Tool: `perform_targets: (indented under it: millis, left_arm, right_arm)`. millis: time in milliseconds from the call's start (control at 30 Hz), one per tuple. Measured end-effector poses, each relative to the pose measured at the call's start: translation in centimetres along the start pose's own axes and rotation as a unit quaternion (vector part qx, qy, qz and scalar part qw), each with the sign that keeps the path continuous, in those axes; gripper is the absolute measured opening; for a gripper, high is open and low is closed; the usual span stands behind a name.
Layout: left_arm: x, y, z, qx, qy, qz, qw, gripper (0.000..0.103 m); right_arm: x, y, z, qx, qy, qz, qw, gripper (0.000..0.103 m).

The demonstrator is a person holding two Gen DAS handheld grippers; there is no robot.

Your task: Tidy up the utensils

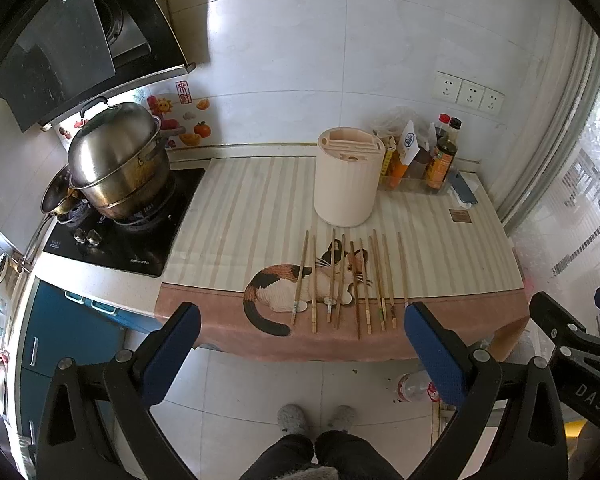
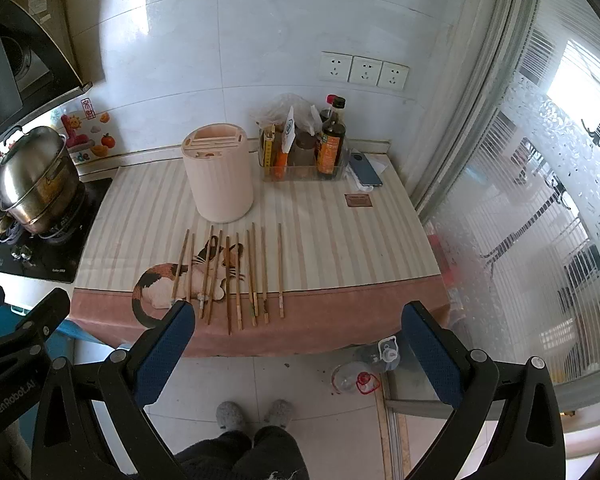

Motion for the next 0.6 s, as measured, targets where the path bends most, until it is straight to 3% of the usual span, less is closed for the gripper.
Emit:
perform_targets:
  millis: [400, 600]
  left_arm:
    - [-0.6, -0.3, 0.1, 0.000, 0.000, 0.000, 1.0000, 0.103]
    - [1.2, -1.5, 3.1, 0.005, 0.023, 0.015, 0.9996, 0.103]
  right_arm:
    - [-0.2, -0.1, -0.3, 0.000, 0.000, 0.003, 1.000, 0.103]
    - [0.0, -1.2, 1.0, -0.001, 0.001, 0.030, 1.000, 0.103]
Point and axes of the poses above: each gripper's, at about its wrist camera, not at the fingertips, and z roughly the way its jaws point, y to its right, x to its top, the point moved 7 cm from there along z, roughly the way its jaws point, and after that the axes turned 9 degrees about -z, right-handed, at the moved point
